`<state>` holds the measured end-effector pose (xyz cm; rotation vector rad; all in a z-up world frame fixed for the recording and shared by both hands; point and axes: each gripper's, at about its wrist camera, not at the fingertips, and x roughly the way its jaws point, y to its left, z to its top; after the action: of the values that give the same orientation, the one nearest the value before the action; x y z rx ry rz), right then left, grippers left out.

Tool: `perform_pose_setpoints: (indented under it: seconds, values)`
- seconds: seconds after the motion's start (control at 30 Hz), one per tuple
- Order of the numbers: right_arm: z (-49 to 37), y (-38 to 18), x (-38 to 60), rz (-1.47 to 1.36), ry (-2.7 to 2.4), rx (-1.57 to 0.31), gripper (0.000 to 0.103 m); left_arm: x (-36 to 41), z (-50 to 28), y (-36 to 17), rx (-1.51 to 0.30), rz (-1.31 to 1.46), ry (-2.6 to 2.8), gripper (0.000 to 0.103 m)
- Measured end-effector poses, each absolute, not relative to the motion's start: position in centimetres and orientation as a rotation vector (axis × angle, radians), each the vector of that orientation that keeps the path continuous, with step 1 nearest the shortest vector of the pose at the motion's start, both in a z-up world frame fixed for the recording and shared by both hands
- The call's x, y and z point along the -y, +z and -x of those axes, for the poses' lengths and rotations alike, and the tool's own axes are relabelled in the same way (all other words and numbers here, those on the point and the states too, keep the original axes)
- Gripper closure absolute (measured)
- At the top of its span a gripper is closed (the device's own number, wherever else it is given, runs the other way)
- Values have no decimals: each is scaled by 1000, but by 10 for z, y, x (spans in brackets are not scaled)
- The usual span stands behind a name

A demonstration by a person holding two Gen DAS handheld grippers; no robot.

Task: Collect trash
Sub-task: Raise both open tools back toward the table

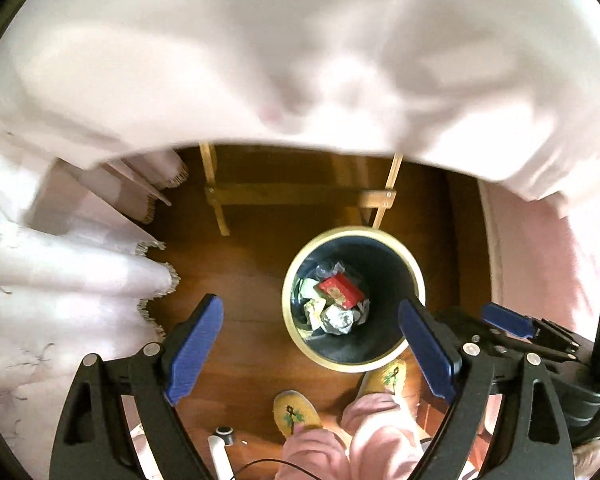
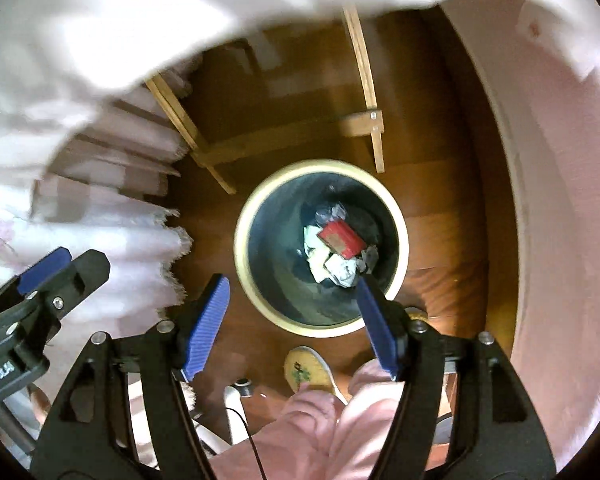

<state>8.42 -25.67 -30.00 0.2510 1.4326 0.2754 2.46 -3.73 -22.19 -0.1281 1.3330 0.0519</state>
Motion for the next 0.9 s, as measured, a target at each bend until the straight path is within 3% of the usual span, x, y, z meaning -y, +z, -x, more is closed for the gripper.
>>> perform_pose_setpoints:
  seconds: [0.5, 0.9]
  values:
    - [-45, -91, 266, -344, 306, -1272, 38, 28, 14, -2, -1118, 16, -70, 13]
    - [-19, 44, 261, -238, 282, -1062, 36, 40, 16, 121, -916, -70, -155, 12]
